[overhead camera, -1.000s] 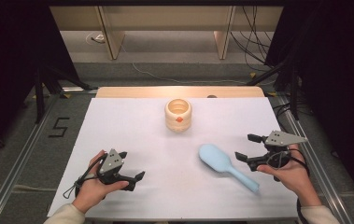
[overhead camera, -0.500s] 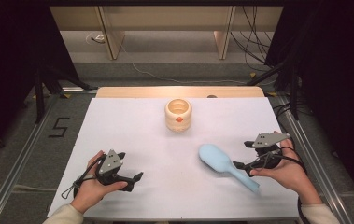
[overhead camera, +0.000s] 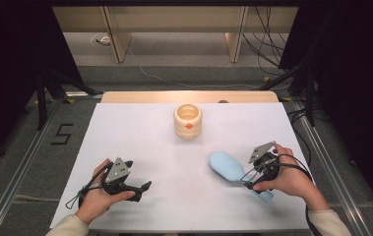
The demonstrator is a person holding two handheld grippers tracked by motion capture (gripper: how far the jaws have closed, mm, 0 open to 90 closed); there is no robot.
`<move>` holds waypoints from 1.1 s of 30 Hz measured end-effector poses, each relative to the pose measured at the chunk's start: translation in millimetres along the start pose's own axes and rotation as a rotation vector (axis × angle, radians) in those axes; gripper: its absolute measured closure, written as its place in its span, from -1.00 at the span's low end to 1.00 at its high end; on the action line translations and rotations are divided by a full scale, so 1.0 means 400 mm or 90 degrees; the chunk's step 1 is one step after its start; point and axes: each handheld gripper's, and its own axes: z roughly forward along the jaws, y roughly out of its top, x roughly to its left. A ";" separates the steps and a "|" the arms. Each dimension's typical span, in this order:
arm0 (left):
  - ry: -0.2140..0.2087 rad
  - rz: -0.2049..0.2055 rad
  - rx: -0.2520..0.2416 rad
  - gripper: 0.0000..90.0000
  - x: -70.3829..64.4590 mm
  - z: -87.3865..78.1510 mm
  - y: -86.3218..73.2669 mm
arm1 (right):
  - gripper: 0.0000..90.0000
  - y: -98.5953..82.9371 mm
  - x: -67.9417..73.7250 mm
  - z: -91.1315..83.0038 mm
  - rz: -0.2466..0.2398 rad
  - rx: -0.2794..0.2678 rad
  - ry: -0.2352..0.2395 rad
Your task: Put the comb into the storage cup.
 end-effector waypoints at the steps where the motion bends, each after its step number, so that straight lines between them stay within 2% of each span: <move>1: 0.000 0.000 0.000 -0.92 0.000 0.000 0.000 | -0.63 0.014 0.002 0.006 -0.005 0.016 0.001; 4: 0.000 -0.001 -0.001 -0.92 0.000 0.000 0.000 | -0.63 0.030 0.004 0.015 -0.013 0.034 -0.001; 10: 0.000 0.002 -0.001 -0.92 -0.001 0.000 0.001 | -0.58 0.052 0.004 0.019 -0.012 0.032 -0.005; 14: -0.001 0.000 -0.001 -0.92 -0.001 0.000 0.000 | -0.54 0.052 0.004 0.024 -0.009 0.047 -0.002; 16: -0.001 0.001 -0.001 -0.91 -0.001 0.001 0.000 | -0.48 0.049 0.004 0.037 -0.006 0.078 -0.002; 22: -0.002 0.000 -0.002 -0.91 -0.001 0.001 0.001 | -0.37 0.050 0.005 0.061 -0.006 0.106 0.007; 27: -0.002 0.001 -0.002 -0.91 -0.001 0.000 0.001 | -0.35 0.051 0.006 0.069 -0.007 0.115 0.007; 33: -0.001 0.003 -0.002 -0.91 -0.001 0.001 0.001 | -0.21 0.053 0.006 0.080 -0.003 0.129 0.018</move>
